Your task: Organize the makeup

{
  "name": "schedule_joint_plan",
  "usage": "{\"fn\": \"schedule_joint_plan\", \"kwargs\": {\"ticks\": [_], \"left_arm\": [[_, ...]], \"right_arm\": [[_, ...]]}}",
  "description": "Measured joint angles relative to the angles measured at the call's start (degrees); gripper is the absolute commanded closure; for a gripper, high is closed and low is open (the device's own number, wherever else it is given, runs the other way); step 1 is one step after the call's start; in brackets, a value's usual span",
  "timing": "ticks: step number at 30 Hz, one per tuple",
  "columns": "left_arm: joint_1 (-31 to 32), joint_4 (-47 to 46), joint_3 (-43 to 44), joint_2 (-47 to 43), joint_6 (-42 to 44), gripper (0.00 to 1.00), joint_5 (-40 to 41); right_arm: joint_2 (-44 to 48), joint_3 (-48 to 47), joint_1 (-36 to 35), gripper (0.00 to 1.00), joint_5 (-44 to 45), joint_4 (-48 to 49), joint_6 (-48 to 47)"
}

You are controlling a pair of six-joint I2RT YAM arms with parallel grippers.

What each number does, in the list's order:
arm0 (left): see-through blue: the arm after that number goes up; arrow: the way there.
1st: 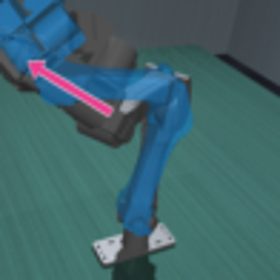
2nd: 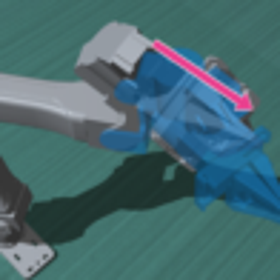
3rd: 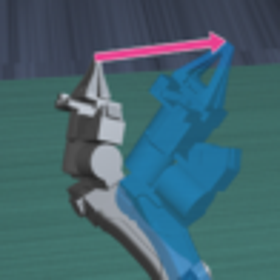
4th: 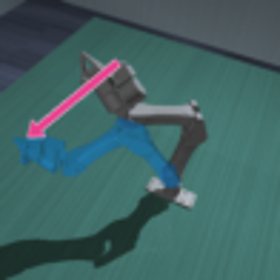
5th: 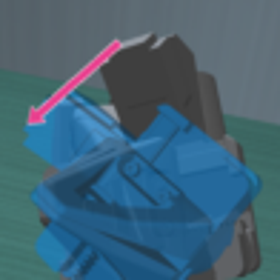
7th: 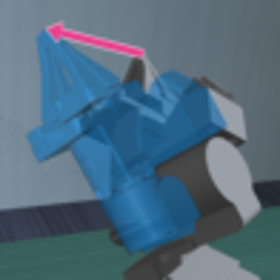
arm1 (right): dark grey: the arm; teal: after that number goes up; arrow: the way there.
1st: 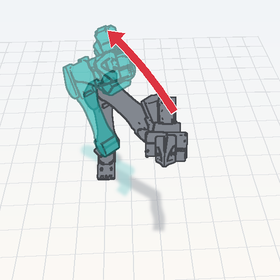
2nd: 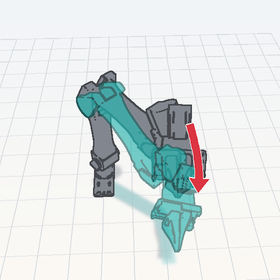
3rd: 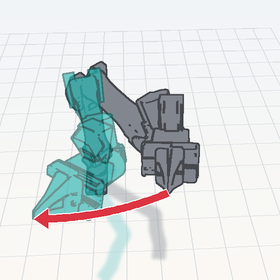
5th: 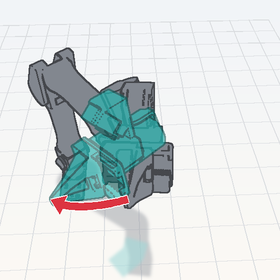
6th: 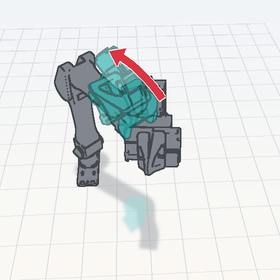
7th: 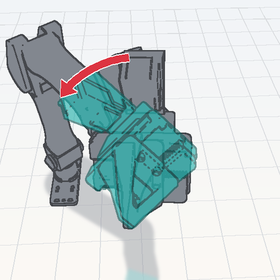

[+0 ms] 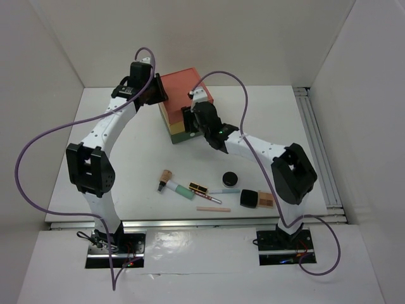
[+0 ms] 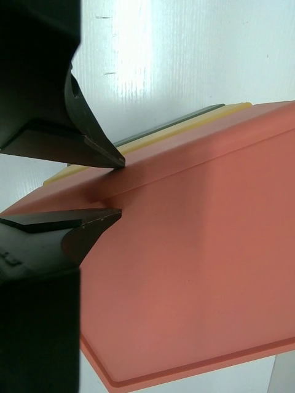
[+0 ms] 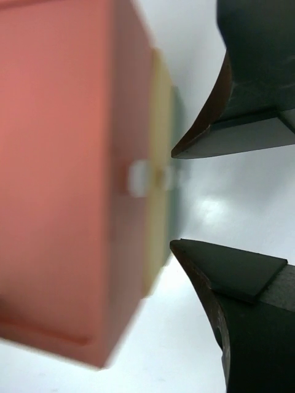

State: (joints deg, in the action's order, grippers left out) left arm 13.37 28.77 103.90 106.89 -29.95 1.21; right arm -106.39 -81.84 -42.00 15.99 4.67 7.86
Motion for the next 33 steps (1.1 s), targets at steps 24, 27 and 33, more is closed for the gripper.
{"fn": "schedule_joint_plan", "kwargs": {"ticks": [24, 27, 33], "left_arm": [[0.4, -0.7, -1.0, -0.6, 0.1, 0.58, 0.0], [0.4, -0.7, -1.0, -0.6, 0.2, 0.59, -0.1], [0.4, -0.7, -1.0, -0.6, 1.3, 0.59, -0.4]], "right_arm": [[-4.4, 7.3, 3.0, 0.4, -3.8, 6.6, -2.2], [-4.5, 7.3, 3.6, 0.44, -3.9, 8.0, -3.1], [-4.6, 7.3, 4.0, 0.52, -5.4, 10.3, -4.4]]}}
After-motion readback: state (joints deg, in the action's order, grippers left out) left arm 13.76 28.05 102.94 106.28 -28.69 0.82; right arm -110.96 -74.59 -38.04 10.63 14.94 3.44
